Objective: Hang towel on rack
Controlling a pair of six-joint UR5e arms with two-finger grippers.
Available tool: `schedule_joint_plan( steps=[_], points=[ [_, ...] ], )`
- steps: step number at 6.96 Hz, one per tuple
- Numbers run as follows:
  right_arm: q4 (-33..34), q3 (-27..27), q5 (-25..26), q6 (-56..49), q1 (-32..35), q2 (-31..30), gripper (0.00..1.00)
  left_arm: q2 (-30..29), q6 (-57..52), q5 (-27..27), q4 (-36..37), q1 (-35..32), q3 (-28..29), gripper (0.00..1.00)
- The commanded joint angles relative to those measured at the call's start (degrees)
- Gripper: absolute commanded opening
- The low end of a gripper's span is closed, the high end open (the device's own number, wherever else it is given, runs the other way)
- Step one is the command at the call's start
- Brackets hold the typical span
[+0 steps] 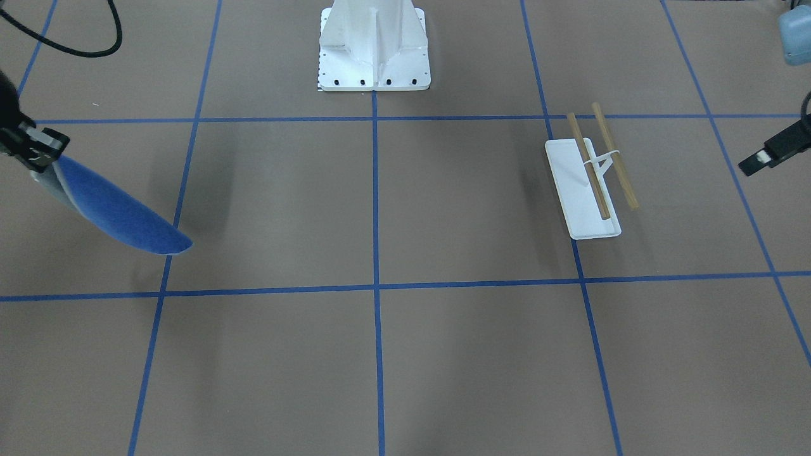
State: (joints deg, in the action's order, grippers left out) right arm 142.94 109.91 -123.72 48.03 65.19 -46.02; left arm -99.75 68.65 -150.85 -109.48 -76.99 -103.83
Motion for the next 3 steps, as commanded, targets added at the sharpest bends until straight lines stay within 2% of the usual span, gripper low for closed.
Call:
schedule_joint_plan(
  steps=[1,2,3],
  points=[
    [-0.30,-0.31,-5.30,11.60,-1.20,6.53,0.00,-5.45,10.80,0.65,-3.88,4.30,0.83,0.98],
    [-0.39,-1.01,-6.18,14.26,-2.60,8.73,0.00,-5.54,13.50,1.43,-6.43,4.57,1.00,0.98],
    [-4.39,-1.71,-6.45,20.11,-4.44,10.15,0.00,-7.37,19.18,1.53,-6.80,7.10,1.35,0.98]
  ],
)
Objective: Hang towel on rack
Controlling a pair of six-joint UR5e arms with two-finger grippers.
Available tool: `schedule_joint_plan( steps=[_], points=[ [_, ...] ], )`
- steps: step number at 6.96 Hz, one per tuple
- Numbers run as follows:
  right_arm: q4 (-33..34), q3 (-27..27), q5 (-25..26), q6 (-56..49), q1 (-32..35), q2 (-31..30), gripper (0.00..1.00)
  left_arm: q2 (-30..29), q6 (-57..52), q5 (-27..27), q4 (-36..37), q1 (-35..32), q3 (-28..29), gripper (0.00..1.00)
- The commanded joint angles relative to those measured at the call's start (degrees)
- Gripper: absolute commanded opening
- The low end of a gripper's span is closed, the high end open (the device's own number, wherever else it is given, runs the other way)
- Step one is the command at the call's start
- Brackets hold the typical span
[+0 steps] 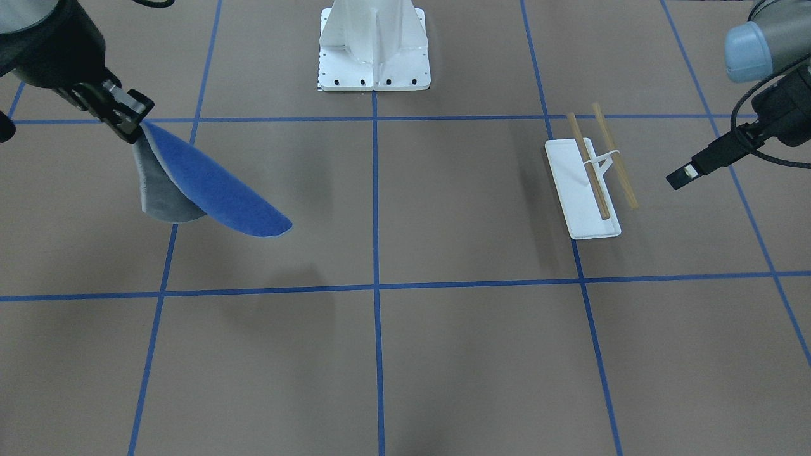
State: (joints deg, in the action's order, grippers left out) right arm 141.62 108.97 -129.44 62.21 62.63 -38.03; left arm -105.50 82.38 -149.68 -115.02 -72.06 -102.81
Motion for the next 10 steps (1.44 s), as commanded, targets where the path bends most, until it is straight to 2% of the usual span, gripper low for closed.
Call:
schedule_joint_plan(
  steps=[1,2,5,6,7,10],
  points=[
    [-8.84,-0.95,-1.86,12.35,-3.20,2.17,0.00,-6.95,18.38,0.44,-0.91,5.49,1.37,0.98],
    [-10.47,-1.13,-2.30,15.11,-4.35,3.21,0.00,-12.22,31.74,1.40,-0.82,8.05,1.99,0.98],
    [-10.48,-1.13,-2.22,18.74,-5.94,7.78,0.00,-19.11,56.49,17.26,-1.09,21.91,1.82,0.98],
    [-10.48,-1.48,-2.22,20.48,-6.11,9.79,0.00,-20.26,58.74,20.27,-1.26,24.39,1.82,0.98],
    [-10.48,-3.31,-2.22,21.46,-6.11,12.51,0.00,-20.36,60.77,20.56,-1.44,25.29,1.82,0.98],
    [-10.48,-3.94,-2.22,22.43,-6.11,14.30,0.00,-20.89,68.07,24.43,-9.16,28.19,3.14,0.98]
  ],
)
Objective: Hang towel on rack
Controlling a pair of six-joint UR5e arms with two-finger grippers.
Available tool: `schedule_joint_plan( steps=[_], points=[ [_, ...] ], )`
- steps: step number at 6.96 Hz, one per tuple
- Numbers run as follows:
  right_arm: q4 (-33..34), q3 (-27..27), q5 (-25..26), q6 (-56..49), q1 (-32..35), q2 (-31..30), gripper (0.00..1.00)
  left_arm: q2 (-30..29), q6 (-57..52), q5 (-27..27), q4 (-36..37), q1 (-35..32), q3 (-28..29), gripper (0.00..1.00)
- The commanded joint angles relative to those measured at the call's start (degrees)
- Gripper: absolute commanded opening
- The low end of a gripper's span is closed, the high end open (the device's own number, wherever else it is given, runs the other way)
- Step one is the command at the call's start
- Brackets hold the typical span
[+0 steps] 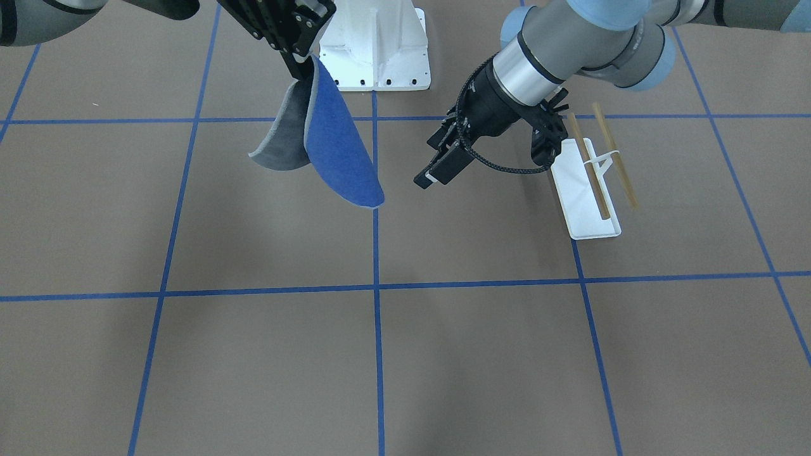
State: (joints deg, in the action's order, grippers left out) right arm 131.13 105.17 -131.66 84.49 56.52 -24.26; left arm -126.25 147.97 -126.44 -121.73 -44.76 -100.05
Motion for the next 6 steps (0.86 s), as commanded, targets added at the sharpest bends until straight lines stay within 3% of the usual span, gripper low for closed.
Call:
schedule_joint_plan(
  steps=[1,6],
  points=[
    [0.00,-0.15,-0.09,0.15,-0.35,0.79,0.00,-0.75,2.59,1.29,-2.64,1.08,0.64,0.98],
    [0.00,0.64,-0.26,0.42,-2.11,1.41,0.00,-1.89,3.99,4.01,-5.53,1.08,2.22,0.98]
  ],
)
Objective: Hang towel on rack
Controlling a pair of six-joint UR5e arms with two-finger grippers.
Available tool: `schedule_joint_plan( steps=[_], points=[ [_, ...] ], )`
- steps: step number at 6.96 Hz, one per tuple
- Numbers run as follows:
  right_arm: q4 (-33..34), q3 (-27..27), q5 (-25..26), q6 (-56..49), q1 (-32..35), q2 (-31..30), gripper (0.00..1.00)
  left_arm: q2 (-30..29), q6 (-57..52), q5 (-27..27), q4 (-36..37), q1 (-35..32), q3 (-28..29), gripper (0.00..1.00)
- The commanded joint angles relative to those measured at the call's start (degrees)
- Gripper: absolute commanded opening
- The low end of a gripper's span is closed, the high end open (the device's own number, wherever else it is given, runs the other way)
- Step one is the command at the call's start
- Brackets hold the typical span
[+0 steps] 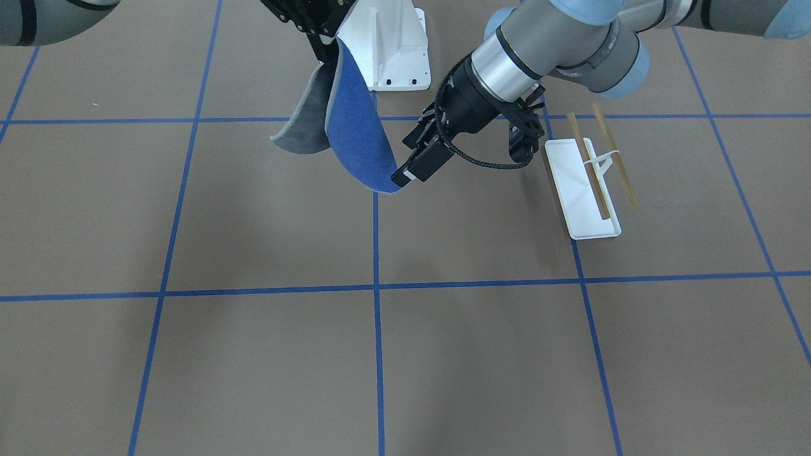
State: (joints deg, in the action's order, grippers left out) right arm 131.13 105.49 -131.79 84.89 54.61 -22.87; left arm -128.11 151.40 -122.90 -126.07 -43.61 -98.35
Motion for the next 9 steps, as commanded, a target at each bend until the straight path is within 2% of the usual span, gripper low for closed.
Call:
schedule_joint_plan(
  steps=[1,2,3,6,7,8,9],
  points=[
    [0.00,0.24,-0.13,0.10,-0.21,0.63,0.00,-0.13,0.56,0.47,-1.19,0.19,1.05,0.98],
    [-0.09,0.16,-0.13,0.10,-0.21,0.99,0.00,-0.04,0.47,0.47,-1.28,1.24,1.06,0.98],
    [-0.09,0.07,-0.13,0.10,-0.21,1.25,0.00,-0.04,0.56,0.47,-1.37,1.59,1.06,0.80],
    [-0.18,0.07,-0.48,0.10,-0.21,1.34,0.00,0.05,0.47,0.47,-2.51,1.60,0.97,0.83],
    [-0.18,0.15,-0.48,0.10,-0.21,1.25,0.00,0.14,0.64,0.47,-2.42,1.60,1.06,0.62],
    [-0.18,0.16,-0.48,0.10,-0.21,1.34,0.00,0.40,0.30,0.03,-2.42,1.60,1.06,0.01],
    [-0.18,0.33,-0.83,0.10,-0.03,1.25,0.00,0.58,-0.23,-0.15,-2.51,1.60,1.06,0.00]
  ],
)
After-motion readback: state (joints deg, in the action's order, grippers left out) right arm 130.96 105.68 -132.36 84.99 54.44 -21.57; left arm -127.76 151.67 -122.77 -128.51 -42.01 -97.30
